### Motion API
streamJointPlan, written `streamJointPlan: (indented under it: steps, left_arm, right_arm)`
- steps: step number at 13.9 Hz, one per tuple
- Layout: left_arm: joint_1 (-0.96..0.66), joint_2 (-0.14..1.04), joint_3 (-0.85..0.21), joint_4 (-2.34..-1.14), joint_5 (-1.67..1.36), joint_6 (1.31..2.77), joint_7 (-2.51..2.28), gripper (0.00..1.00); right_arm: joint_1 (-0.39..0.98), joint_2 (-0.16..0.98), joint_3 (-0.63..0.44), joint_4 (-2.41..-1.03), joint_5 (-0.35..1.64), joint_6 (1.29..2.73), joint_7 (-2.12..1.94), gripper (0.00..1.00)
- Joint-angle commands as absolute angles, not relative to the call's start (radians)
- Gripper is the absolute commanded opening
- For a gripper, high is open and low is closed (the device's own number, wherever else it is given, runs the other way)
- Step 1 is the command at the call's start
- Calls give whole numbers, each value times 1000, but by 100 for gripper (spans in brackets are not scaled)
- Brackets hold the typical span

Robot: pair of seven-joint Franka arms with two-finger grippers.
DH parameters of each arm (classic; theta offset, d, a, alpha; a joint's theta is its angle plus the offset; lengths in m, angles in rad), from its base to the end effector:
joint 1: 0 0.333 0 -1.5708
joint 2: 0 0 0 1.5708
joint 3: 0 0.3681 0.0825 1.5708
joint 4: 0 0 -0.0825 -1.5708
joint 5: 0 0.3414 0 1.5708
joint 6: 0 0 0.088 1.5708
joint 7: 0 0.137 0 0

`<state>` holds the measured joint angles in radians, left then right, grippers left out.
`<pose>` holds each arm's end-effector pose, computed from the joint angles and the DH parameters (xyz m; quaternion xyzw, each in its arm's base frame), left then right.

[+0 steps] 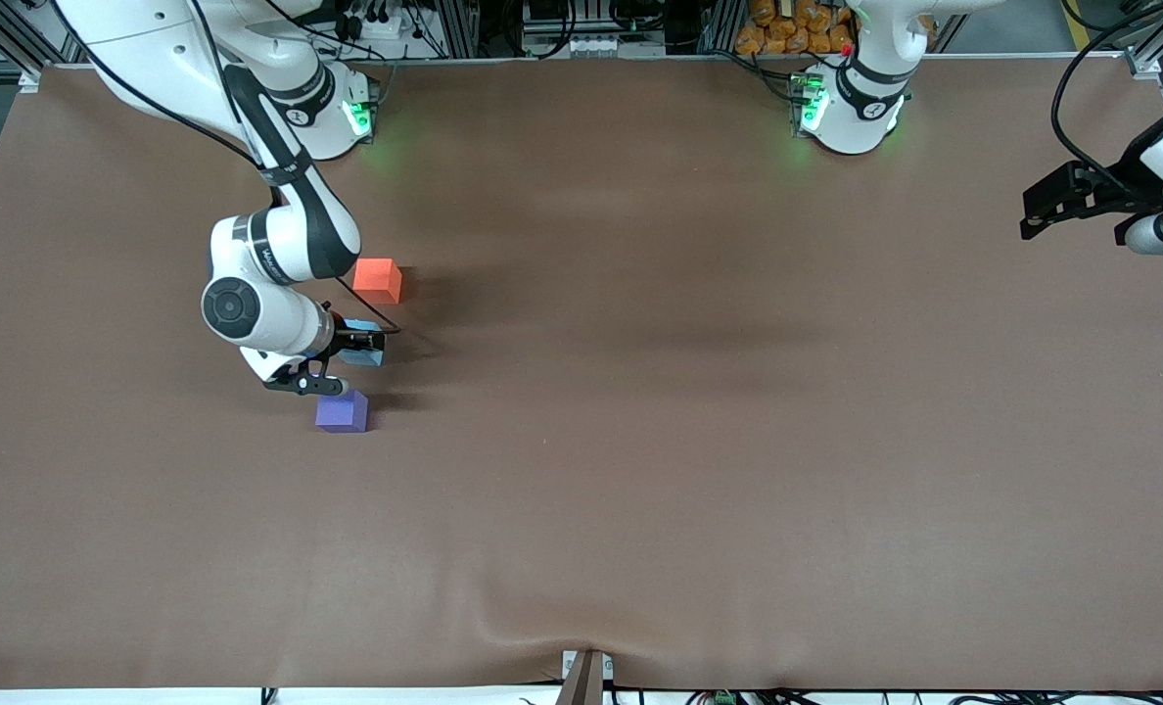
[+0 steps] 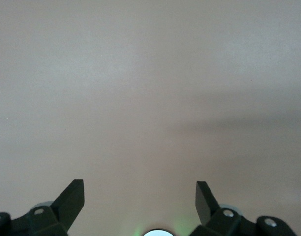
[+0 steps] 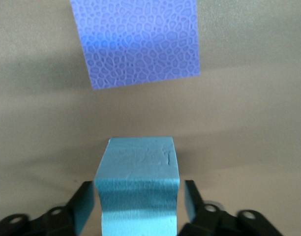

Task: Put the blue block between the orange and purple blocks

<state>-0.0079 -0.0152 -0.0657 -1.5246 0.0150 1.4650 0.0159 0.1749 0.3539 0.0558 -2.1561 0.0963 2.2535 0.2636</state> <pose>0.4932 -0.0345 0.6648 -0.9987 0.0441 0.0220 0.0086 0.5089 0.1240 0.2685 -0.9895 0.0516 0.1344 0.0104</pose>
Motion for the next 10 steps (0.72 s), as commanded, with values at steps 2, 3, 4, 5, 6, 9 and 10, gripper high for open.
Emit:
streamJointPlan:
  steps: [2, 3, 4, 5, 6, 9, 10]
  left_arm:
    - [-5, -9, -67, -1505, 2, 1453, 5, 100]
    - [-5, -9, -67, -1505, 2, 1453, 5, 100]
    - [-5, -11, -67, -1503, 2, 1453, 5, 100]
    - [-6, -11, -67, -1503, 0, 1453, 5, 100]
    - [-6, -11, -67, -1503, 0, 1453, 5, 100]
    - [-9, -11, -72, -1502, -2, 1453, 0, 100]
    - [-14, -9, -74, -1493, -2, 1453, -3, 100]
  right_arm:
    - [138, 333, 61, -1846, 95, 1804, 247, 100]
    - [138, 333, 61, -1748, 95, 1705, 245, 100]
    - [141, 333, 61, -1665, 94, 1651, 247, 100]
    - [140, 333, 63, -1585, 95, 1625, 258, 100]
    - [137, 334, 63, -1495, 86, 1593, 247, 100]
    - [78, 341, 70, -1262, 97, 1427, 247, 100]
    - [77, 327, 72, -1240, 94, 1386, 247, 100]
